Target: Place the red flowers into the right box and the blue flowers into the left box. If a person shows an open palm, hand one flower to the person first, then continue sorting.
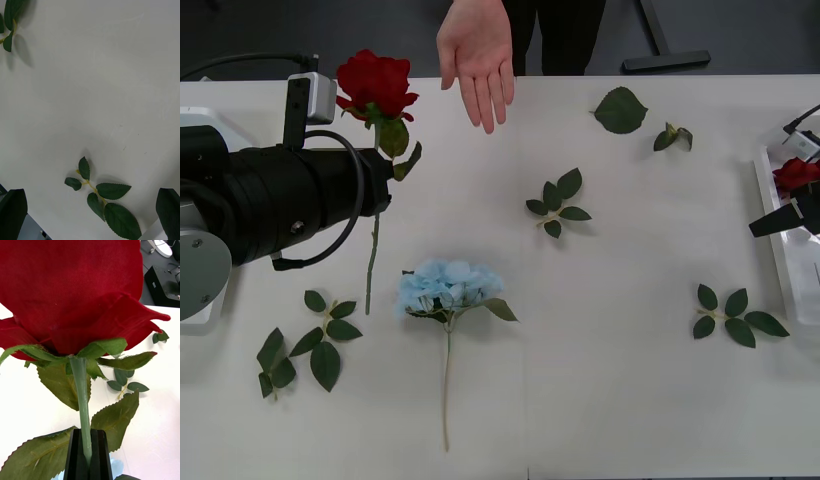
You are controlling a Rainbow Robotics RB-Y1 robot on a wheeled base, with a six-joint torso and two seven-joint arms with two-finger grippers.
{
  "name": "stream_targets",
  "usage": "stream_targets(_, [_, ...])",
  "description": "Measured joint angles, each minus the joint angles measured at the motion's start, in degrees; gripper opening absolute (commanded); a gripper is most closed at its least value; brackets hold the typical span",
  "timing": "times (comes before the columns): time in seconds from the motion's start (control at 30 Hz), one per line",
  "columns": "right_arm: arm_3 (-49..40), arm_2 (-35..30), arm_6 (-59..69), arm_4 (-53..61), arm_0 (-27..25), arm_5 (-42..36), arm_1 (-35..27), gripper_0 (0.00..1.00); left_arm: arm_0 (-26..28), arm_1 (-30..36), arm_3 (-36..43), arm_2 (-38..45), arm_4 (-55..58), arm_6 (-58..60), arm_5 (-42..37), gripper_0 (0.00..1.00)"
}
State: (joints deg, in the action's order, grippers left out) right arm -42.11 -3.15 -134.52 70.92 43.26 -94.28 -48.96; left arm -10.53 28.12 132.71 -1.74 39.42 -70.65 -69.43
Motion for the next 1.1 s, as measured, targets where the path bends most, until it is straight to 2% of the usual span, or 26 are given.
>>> stream_targets(0.83, [0.0, 0.0, 0.0, 0.0, 0.0, 0.3, 0.0, 1.00, 0.0, 0.0, 0.0, -0.1, 0.5, 0.0, 0.8, 0.00])
stream_targets(1.1, [0.0, 0.0, 0.0, 0.0, 0.0, 0.3, 0.0, 1.00, 0.0, 0.0, 0.0, -2.6, 0.6, 0.0, 4.7, 0.00])
